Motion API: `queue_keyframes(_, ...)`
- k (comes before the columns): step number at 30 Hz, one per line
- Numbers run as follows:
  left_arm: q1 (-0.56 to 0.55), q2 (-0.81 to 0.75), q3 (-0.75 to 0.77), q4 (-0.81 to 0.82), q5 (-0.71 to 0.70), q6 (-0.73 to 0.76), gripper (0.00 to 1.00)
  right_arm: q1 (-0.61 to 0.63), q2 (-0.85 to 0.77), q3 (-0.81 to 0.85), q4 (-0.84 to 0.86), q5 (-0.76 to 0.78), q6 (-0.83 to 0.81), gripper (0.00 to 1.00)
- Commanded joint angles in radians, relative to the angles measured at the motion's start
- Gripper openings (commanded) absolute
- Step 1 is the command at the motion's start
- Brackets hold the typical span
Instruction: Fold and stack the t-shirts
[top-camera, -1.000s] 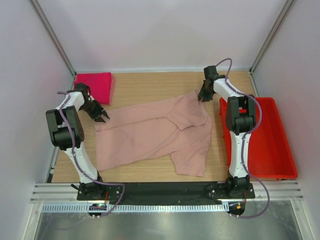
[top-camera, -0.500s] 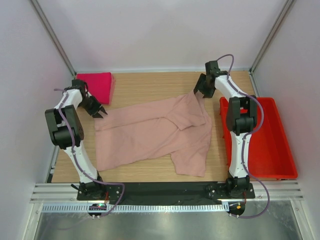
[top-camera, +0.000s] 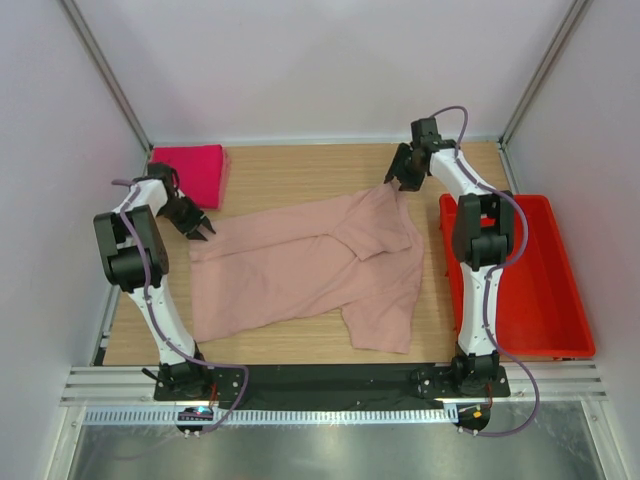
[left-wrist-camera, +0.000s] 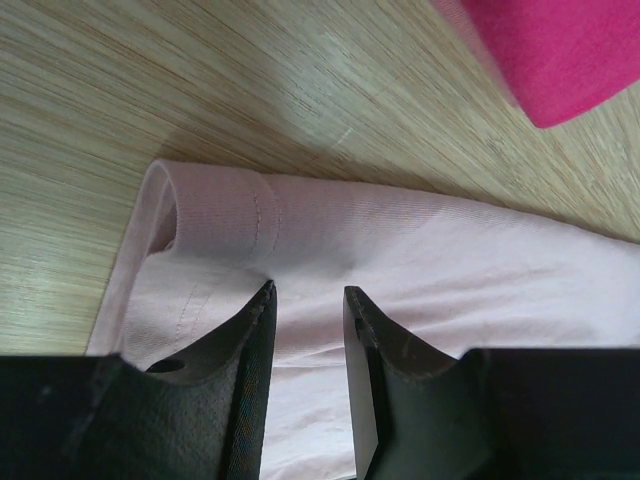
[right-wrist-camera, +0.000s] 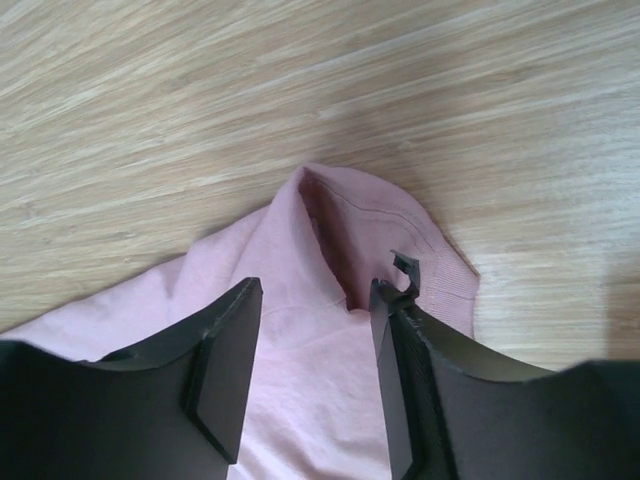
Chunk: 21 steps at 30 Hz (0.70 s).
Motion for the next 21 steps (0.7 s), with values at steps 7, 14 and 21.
queue_keyframes(7, 0.008, 0.034, 0.037, 0.006, -0.021, 0.022, 0.34, -0.006, 0.044, 0.037, 0.037, -0.062, 0.001, 0.41)
queue_keyframes(14, 0.009, 0.043, 0.031, 0.004, -0.034, 0.031, 0.34, -0.01, 0.049, 0.053, -0.002, 0.008, 0.006, 0.15)
queue_keyframes(21, 0.017, 0.049, 0.02, 0.009, -0.039, 0.04, 0.34, -0.035, 0.015, -0.007, -0.035, 0.144, -0.001, 0.01)
